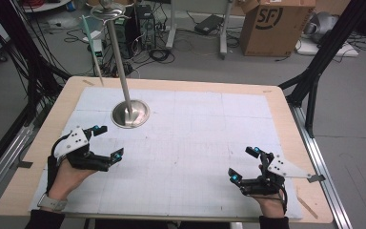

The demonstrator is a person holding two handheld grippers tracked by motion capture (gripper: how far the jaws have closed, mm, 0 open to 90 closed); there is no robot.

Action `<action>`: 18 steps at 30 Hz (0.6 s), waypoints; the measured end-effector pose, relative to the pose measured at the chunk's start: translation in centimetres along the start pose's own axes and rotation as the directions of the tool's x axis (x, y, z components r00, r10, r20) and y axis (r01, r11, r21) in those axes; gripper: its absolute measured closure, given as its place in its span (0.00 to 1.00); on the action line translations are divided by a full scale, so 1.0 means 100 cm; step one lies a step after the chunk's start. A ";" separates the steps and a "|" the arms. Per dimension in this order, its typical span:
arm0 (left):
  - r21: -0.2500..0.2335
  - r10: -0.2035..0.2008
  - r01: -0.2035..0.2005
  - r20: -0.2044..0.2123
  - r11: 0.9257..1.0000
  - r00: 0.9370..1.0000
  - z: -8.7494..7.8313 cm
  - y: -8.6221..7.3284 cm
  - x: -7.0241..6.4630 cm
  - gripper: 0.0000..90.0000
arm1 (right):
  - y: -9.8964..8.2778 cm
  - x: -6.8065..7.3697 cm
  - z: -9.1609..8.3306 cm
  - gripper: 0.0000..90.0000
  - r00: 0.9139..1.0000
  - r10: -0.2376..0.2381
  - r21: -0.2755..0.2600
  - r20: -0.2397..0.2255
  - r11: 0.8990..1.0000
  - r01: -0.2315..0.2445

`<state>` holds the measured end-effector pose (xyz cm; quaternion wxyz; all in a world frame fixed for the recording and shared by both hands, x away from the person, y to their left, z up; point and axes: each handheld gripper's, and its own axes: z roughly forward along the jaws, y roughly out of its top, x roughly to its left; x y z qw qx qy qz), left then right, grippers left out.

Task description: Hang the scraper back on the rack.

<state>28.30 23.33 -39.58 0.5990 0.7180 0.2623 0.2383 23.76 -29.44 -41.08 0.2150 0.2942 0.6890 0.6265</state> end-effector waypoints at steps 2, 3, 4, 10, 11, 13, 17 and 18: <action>-0.001 0.000 0.000 -0.004 1.000 1.000 -0.005 -0.004 -0.004 0.02 | 0.000 0.000 0.001 0.01 1.000 -0.001 -0.001 0.002 1.000 0.001; -0.003 0.002 -0.002 -0.004 1.000 1.000 -0.007 -0.005 -0.005 0.02 | -0.001 0.000 0.001 0.01 1.000 0.002 0.003 -0.001 1.000 -0.002; -0.006 0.006 -0.006 -0.005 1.000 1.000 -0.009 -0.007 -0.006 0.02 | -0.001 0.001 0.001 0.01 1.000 0.003 0.002 0.001 1.000 -0.003; 0.008 0.014 -0.013 -0.014 1.000 1.000 -0.017 -0.015 -0.007 0.02 | -0.002 0.000 0.002 0.01 1.000 -0.002 0.007 0.000 1.000 0.002; 0.008 0.009 -0.009 -0.018 1.000 1.000 -0.019 -0.016 -0.007 0.02 | -0.003 0.000 0.003 0.01 1.000 0.005 0.009 0.000 1.000 -0.005; 0.001 0.003 -0.003 -0.024 1.000 1.000 -0.022 -0.019 -0.008 0.02 | -0.004 -0.001 0.003 0.01 1.000 0.008 0.011 0.002 1.000 -0.008; 0.005 -0.005 0.005 -0.037 1.000 0.999 -0.029 -0.024 -0.011 0.02 | -0.005 -0.002 0.002 0.01 1.000 0.015 0.011 0.005 1.000 -0.015; -0.002 -0.018 0.018 -0.036 1.000 0.999 -0.031 -0.025 -0.012 0.02 | -0.006 -0.002 0.002 0.01 1.000 0.014 0.011 0.007 1.000 -0.014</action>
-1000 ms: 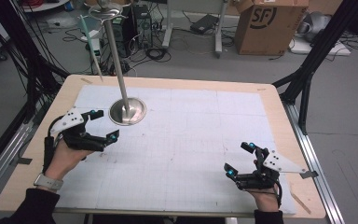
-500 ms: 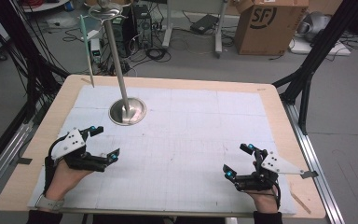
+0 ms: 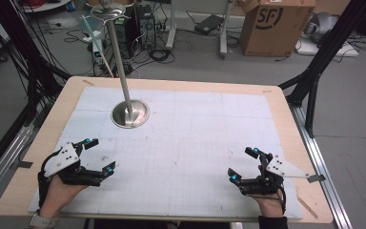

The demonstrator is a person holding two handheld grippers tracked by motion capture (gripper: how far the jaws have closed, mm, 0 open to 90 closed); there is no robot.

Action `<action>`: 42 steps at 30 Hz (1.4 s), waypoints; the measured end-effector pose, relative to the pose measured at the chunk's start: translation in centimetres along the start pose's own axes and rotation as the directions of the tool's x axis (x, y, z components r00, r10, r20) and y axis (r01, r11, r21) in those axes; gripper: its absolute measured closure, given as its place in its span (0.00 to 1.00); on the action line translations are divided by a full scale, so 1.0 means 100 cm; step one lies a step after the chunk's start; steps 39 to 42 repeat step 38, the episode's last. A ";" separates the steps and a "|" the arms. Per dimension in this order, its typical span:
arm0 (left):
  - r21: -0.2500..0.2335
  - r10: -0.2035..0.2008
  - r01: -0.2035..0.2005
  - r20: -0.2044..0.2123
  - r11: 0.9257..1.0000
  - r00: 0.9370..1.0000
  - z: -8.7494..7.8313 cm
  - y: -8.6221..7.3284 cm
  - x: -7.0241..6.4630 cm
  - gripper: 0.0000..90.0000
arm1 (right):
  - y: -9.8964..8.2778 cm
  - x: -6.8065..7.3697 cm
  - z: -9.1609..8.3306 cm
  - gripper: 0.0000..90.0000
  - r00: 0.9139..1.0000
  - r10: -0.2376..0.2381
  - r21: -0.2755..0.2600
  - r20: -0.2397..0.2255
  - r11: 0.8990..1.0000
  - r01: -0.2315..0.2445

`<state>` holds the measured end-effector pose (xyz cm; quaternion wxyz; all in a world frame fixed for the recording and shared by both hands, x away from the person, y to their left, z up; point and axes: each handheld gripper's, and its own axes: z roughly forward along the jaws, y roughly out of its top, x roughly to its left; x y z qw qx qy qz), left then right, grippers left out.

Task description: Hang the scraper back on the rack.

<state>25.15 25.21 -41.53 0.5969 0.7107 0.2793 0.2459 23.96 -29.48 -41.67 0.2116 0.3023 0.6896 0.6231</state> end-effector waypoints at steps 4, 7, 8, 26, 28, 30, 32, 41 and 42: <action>-0.010 0.002 -0.002 -0.010 1.000 1.000 -0.005 -0.004 -0.004 0.02 | -0.002 -0.002 0.000 0.01 1.000 -0.001 0.000 0.005 1.000 0.001; 0.006 0.011 -0.011 -0.011 1.000 1.000 -0.006 -0.005 -0.005 0.02 | -0.003 -0.002 0.001 0.01 1.000 0.002 0.004 0.005 1.000 -0.002; 0.000 0.004 -0.004 -0.007 1.000 1.000 -0.006 -0.006 -0.006 0.02 | -0.003 -0.002 0.001 0.01 1.000 0.002 0.004 0.005 1.000 -0.002; -0.028 -0.043 0.042 -0.043 0.999 0.998 -0.028 -0.019 0.010 0.02 | -0.011 -0.003 -0.002 0.01 1.000 0.017 0.006 0.013 1.000 -0.017; -0.023 -0.052 0.051 -0.046 0.998 0.998 -0.029 -0.021 0.013 0.02 | -0.013 -0.004 -0.002 0.01 1.000 0.023 0.010 0.018 1.000 -0.023; -0.013 -0.051 0.051 -0.046 0.999 0.998 -0.028 -0.023 0.013 0.02 | -0.014 -0.006 -0.003 0.01 0.999 0.027 0.011 0.022 1.000 -0.027; -0.004 -0.050 0.050 -0.043 0.999 0.998 -0.026 -0.024 0.013 0.02 | -0.015 -0.006 -0.003 0.01 0.999 0.030 0.009 0.026 1.000 -0.030; 0.004 -0.043 0.044 -0.036 0.999 0.998 -0.021 -0.025 0.009 0.02 | -0.014 -0.004 -0.004 0.01 0.999 0.025 0.012 0.021 1.000 -0.025; 0.004 -0.043 0.044 -0.036 0.999 0.998 -0.021 -0.025 0.009 0.02 | -0.014 -0.004 -0.004 0.01 0.999 0.025 0.012 0.021 1.000 -0.025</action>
